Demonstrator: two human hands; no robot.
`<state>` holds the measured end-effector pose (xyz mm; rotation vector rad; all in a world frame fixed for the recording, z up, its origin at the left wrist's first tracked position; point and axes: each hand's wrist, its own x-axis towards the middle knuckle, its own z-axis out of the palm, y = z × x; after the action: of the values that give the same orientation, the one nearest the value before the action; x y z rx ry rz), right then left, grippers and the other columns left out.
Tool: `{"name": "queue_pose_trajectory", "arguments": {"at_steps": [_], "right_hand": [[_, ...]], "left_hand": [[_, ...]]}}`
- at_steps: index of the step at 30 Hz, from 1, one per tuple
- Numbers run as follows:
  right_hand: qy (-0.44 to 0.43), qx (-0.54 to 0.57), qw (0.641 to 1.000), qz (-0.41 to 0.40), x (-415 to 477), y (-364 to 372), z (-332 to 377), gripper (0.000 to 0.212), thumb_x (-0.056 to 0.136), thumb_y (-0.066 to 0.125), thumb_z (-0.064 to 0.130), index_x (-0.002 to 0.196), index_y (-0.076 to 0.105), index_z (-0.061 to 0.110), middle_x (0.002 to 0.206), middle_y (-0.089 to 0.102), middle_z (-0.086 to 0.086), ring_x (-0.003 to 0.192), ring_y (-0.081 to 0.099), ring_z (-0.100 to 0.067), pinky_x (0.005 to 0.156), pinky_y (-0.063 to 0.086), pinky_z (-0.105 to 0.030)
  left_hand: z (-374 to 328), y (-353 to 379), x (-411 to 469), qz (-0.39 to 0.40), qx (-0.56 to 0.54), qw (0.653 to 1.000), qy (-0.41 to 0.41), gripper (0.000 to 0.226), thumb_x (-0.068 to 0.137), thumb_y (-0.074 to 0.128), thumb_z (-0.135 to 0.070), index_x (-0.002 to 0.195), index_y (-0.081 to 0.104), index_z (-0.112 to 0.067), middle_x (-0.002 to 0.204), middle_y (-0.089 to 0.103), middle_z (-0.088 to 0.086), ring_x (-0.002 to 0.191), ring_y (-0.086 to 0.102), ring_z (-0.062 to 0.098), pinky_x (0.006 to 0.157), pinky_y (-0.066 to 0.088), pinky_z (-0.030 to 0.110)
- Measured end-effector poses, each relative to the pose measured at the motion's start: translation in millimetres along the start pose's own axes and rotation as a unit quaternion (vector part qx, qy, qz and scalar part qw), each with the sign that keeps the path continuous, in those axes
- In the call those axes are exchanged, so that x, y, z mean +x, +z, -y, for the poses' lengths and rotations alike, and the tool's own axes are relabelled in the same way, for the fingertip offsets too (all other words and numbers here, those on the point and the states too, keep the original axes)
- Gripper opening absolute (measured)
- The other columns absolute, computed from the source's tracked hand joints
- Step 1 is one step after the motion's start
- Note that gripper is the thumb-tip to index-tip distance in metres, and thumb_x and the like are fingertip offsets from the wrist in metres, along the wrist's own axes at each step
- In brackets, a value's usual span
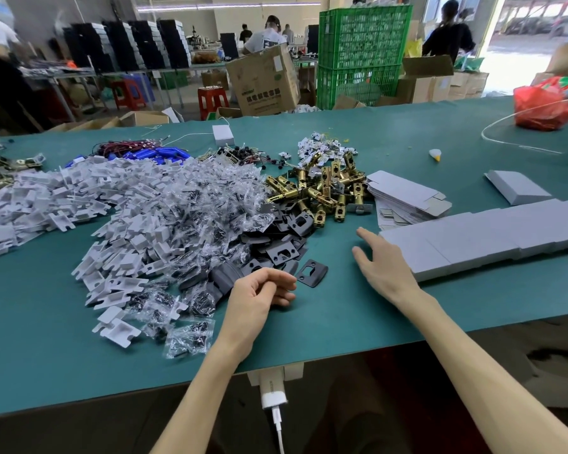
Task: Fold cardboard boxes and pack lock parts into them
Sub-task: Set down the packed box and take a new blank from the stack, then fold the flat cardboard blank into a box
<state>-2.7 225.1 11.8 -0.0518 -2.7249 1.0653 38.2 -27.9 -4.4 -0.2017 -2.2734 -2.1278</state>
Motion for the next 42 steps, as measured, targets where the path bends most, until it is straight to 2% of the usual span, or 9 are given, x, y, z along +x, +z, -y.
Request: {"name": "queue_pose_trajectory", "arguments": {"at_steps": [4, 9, 15, 18, 22, 28, 32, 37, 42], "right_hand": [[-0.038, -0.005, 0.999, 0.014, 6.6, 4.9, 2.7, 0.049, 0.105, 0.054, 0.021, 0.152, 0.045, 0.011, 0.154, 0.049, -0.003, 0.145, 0.042, -0.019, 0.119, 0.027, -0.031], [-0.052, -0.089, 0.988, -0.115, 56.1, -12.8, 2.2, 0.039, 0.105, 0.05, 0.014, 0.142, 0.051, 0.004, 0.141, 0.056, -0.015, 0.134, 0.047, -0.029, 0.112, 0.038, -0.04], [0.049, -0.264, 0.962, -0.052, 109.3, -39.0, -25.7, 0.061, 0.108, 0.044, 0.028, 0.154, 0.025, -0.006, 0.163, 0.027, -0.022, 0.153, 0.02, -0.035, 0.127, 0.014, -0.045], [0.073, -0.297, 0.951, -0.041, 111.6, -42.6, -40.3, 0.056, 0.106, 0.047, 0.032, 0.147, 0.035, -0.006, 0.154, 0.039, -0.023, 0.145, 0.032, -0.037, 0.121, 0.023, -0.047], [0.048, -0.312, 0.943, -0.102, 107.9, -35.4, -42.0, 0.025, 0.099, 0.049, 0.006, 0.122, 0.055, -0.004, 0.127, 0.057, -0.026, 0.117, 0.047, -0.041, 0.1, 0.04, -0.045], [0.016, -0.291, 0.947, -0.138, 100.2, -36.5, -35.5, 0.032, 0.096, 0.042, -0.005, 0.119, 0.063, -0.002, 0.12, 0.061, -0.025, 0.11, 0.048, -0.04, 0.091, 0.043, -0.047], [-0.053, -0.248, 0.948, -0.194, 94.2, -36.9, -31.0, 0.032, 0.098, 0.046, -0.004, 0.123, 0.067, -0.001, 0.115, 0.068, -0.023, 0.107, 0.055, -0.04, 0.088, 0.044, -0.048], [-0.17, -0.183, 0.94, -0.231, 79.2, -33.2, -6.1, 0.019, 0.103, 0.054, 0.004, 0.111, 0.07, -0.001, 0.1, 0.073, -0.02, 0.091, 0.062, -0.038, 0.073, 0.051, -0.044], [-0.29, -0.101, 0.921, -0.24, 50.7, -17.1, 30.7, 0.018, 0.097, 0.062, 0.0, 0.113, 0.07, 0.002, 0.09, 0.072, -0.012, 0.08, 0.066, -0.03, 0.063, 0.047, -0.03]], "left_hand": [[0.6, 1.2, 0.8, 0.002, 0.009, 1.0, -0.002, 0.042, 0.104, 0.04, 0.009, 0.097, 0.077, -0.008, 0.092, 0.077, 0.011, 0.081, 0.073, 0.025, 0.076, 0.061, 0.03], [-0.2, 1.7, 0.8, 0.0, 0.008, 1.0, -0.004, 0.044, 0.104, 0.039, 0.01, 0.095, 0.078, -0.009, 0.09, 0.077, 0.011, 0.079, 0.072, 0.023, 0.075, 0.06, 0.03], [-1.7, 1.3, 1.2, -0.003, 0.009, 1.0, -0.009, 0.044, 0.103, 0.04, 0.011, 0.093, 0.078, -0.009, 0.087, 0.076, 0.01, 0.076, 0.071, 0.021, 0.073, 0.059, 0.028], [-2.4, 2.2, 0.8, -0.003, 0.002, 1.0, -0.012, 0.045, 0.103, 0.04, 0.011, 0.091, 0.078, -0.011, 0.086, 0.076, 0.009, 0.075, 0.071, 0.02, 0.071, 0.058, 0.027], [-1.5, 2.3, 2.8, -0.001, 0.008, 1.0, -0.014, 0.045, 0.103, 0.041, 0.01, 0.09, 0.078, -0.013, 0.086, 0.076, 0.009, 0.075, 0.07, 0.02, 0.071, 0.058, 0.027], [-4.0, 2.2, 2.0, -0.003, 0.017, 1.0, -0.017, 0.045, 0.103, 0.041, 0.01, 0.09, 0.078, -0.012, 0.086, 0.076, 0.009, 0.074, 0.07, 0.019, 0.07, 0.057, 0.026], [-6.6, 4.1, 0.7, 0.002, 0.025, 1.0, -0.017, 0.043, 0.104, 0.041, 0.009, 0.092, 0.077, -0.011, 0.086, 0.076, 0.008, 0.073, 0.069, 0.017, 0.07, 0.057, 0.026], [-8.6, 6.1, 2.6, -0.008, 0.024, 1.0, -0.01, 0.034, 0.106, 0.046, 0.004, 0.099, 0.076, -0.011, 0.091, 0.077, 0.006, 0.074, 0.071, 0.019, 0.064, 0.057, 0.028], [-21.1, 13.7, 12.6, 0.003, -0.006, 1.0, 0.011, 0.017, 0.105, 0.059, -0.01, 0.121, 0.064, -0.01, 0.114, 0.071, 0.011, 0.092, 0.076, 0.021, 0.071, 0.064, 0.033]]}}
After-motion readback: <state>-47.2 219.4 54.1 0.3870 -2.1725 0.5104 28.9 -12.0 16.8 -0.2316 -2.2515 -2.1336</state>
